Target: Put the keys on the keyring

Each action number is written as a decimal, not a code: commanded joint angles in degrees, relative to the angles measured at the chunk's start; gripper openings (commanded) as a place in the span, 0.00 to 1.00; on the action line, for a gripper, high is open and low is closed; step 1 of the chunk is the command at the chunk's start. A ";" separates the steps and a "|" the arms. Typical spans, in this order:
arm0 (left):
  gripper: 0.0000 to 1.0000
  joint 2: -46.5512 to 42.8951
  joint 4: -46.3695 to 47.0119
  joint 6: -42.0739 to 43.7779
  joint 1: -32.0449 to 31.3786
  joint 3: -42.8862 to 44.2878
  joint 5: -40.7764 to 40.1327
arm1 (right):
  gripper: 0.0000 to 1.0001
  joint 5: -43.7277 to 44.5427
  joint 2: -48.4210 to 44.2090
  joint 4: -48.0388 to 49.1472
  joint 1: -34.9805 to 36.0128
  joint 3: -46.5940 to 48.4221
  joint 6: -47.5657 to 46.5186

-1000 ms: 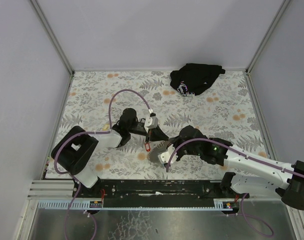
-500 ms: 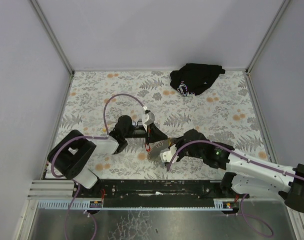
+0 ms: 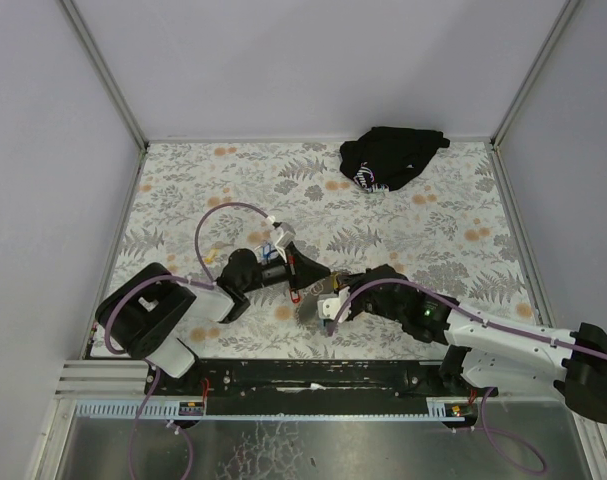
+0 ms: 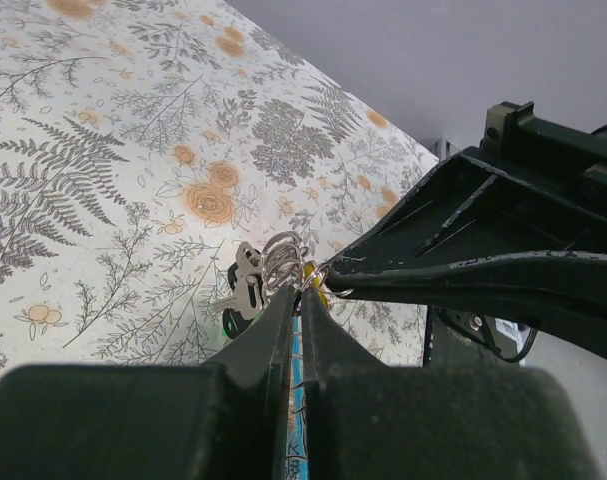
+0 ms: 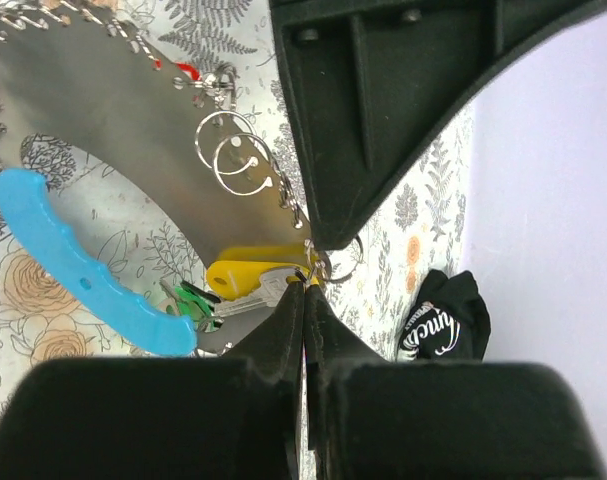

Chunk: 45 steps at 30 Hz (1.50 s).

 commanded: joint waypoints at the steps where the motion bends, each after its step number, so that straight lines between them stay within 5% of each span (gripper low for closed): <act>1: 0.00 -2.78 10.07 -2.09 0.11 -1.11 -11.14 | 0.00 1.48 -2.63 4.03 0.50 -3.43 6.05; 12: 0.00 -4.84 5.70 1.33 -1.36 -0.78 -12.88 | 0.35 6.21 -9.09 9.68 0.48 -7.51 20.94; 20: 0.00 -8.18 -3.24 6.26 -2.75 0.75 -15.42 | 0.48 8.35 -12.38 16.56 0.46 -8.94 33.17; 28: 0.00 -8.89 -5.81 7.23 -3.33 1.20 -16.37 | 0.52 17.24 -6.62 17.19 0.37 -6.11 49.56; 45: 0.00 -9.51 -8.67 6.69 -3.51 1.92 -17.35 | 0.47 18.91 2.10 -11.02 -0.88 13.22 75.13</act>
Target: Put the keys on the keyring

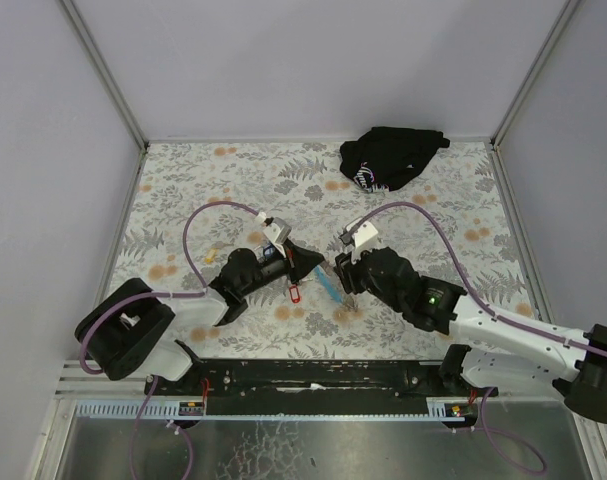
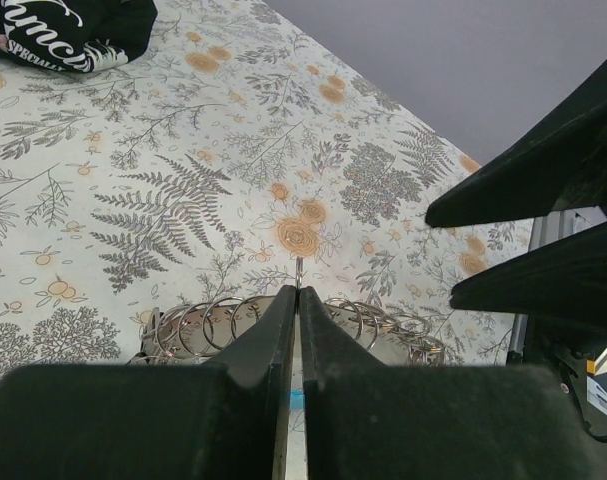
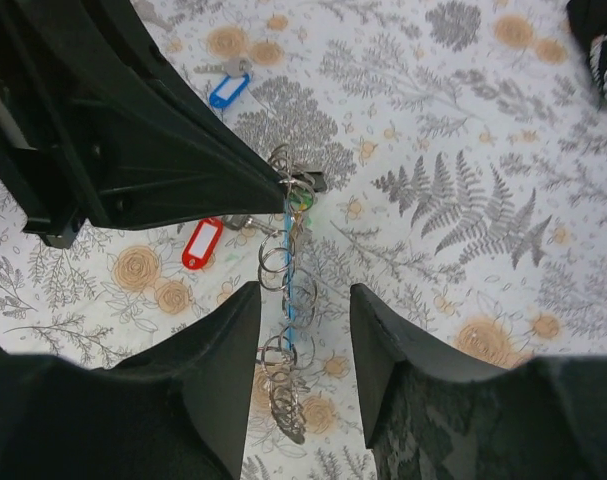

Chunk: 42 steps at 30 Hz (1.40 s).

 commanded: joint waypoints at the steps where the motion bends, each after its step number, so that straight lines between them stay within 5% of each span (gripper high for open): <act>1: 0.00 -1.47 1.13 0.69 -0.48 1.92 -1.09 | 0.46 0.41 4.03 -6.49 -0.64 4.14 9.16; 23: 0.00 -1.32 1.51 -0.10 -0.50 1.84 -0.77 | 0.44 -10.12 7.84 -1.27 -5.29 1.94 5.54; 32: 0.00 -1.13 2.10 -0.55 -0.49 1.76 -0.71 | 0.40 -7.87 8.67 1.98 -5.31 -2.85 3.46; 36: 0.00 -0.98 2.70 -1.02 -0.55 1.66 -0.64 | 0.36 -10.24 9.26 4.88 -5.30 -4.31 3.00; 42: 0.01 -0.65 3.50 -1.45 -0.50 1.32 -1.04 | 0.16 -10.63 9.28 4.89 -5.27 -3.70 1.63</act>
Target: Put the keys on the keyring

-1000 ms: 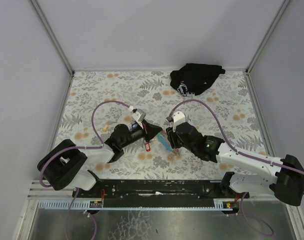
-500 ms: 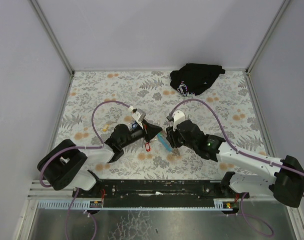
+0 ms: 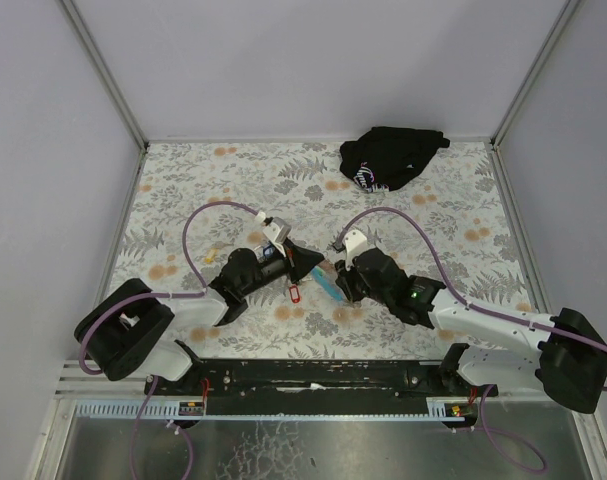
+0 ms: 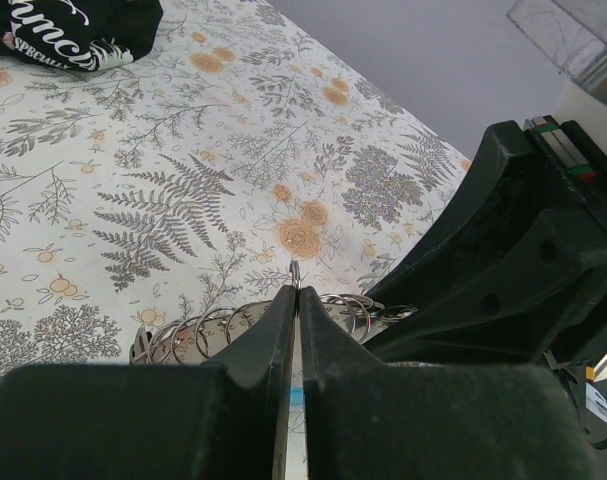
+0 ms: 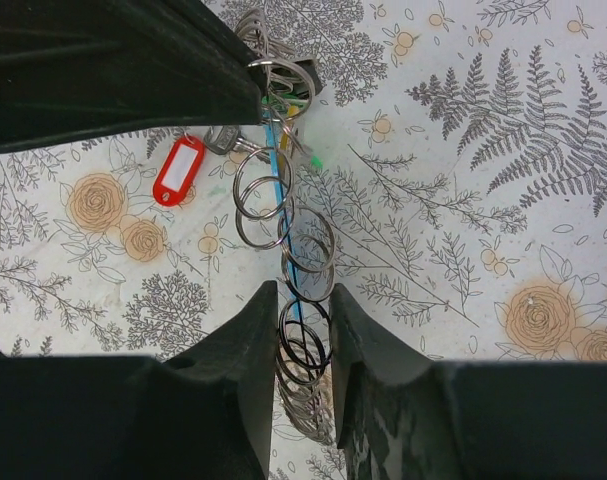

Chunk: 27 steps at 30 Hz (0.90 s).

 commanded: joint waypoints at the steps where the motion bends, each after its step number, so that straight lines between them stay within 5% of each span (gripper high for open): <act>1: 0.03 -0.49 4.22 -0.63 -0.26 1.11 -1.24 | 0.13 -1.48 -0.33 2.16 -0.20 1.15 -2.16; 5: 0.16 -1.36 3.68 0.51 -0.15 0.37 -3.27 | 0.01 -1.63 -1.26 -0.87 -0.22 3.54 -3.44; 12: 0.39 -4.05 0.78 3.54 0.09 -1.22 -7.82 | 0.00 -1.08 -0.31 -5.35 -0.28 7.69 -3.44; 18: 0.44 -7.84 -5.93 8.28 -0.11 -2.02 -7.78 | 0.00 0.36 0.38 -8.13 -0.25 9.64 -2.90; 27: 0.44 -9.68 0.45 13.43 -5.78 -8.39 -3.26 | 0.00 0.80 0.93 -9.31 -0.27 10.16 -1.81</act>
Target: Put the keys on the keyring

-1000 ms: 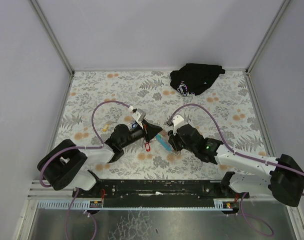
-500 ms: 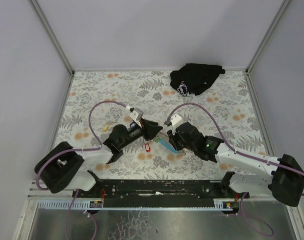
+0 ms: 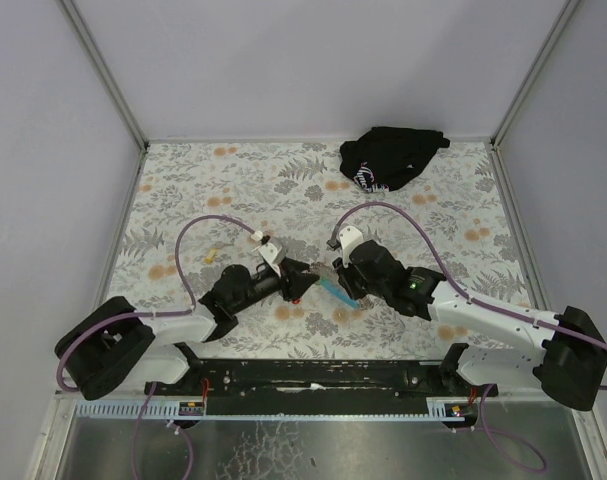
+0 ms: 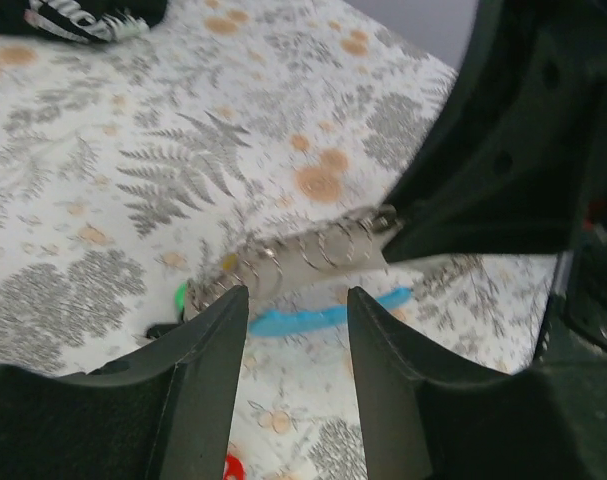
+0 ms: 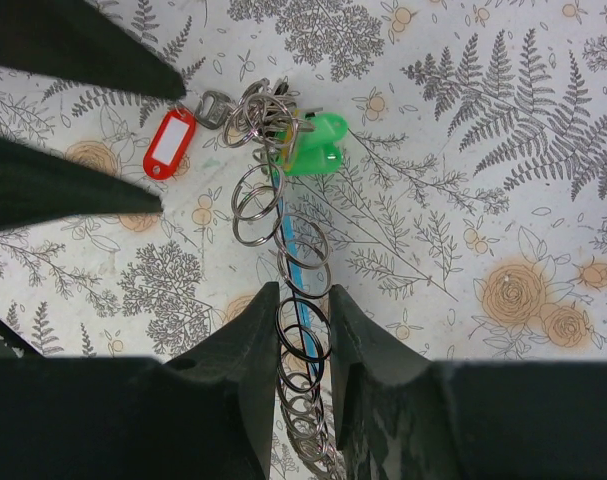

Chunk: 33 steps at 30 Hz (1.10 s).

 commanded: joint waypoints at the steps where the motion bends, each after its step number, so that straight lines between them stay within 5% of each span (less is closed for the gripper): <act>1: 0.44 -1.84 4.04 8.29 -4.25 -2.10 0.98 | 0.00 1.06 -0.23 1.49 -0.20 3.12 0.89; 14: 0.49 9.37 17.27 22.16 -14.44 0.03 -14.36 | 0.00 -0.06 -1.33 2.99 -0.15 1.89 0.77; 23: 0.48 14.39 24.25 24.86 -15.82 1.65 -22.08 | 0.00 -0.41 -2.27 3.54 -0.21 0.87 0.85; 33: 0.39 14.11 24.07 25.53 -15.87 0.65 -21.42 | 0.00 -0.84 -3.13 4.14 -0.15 0.19 0.86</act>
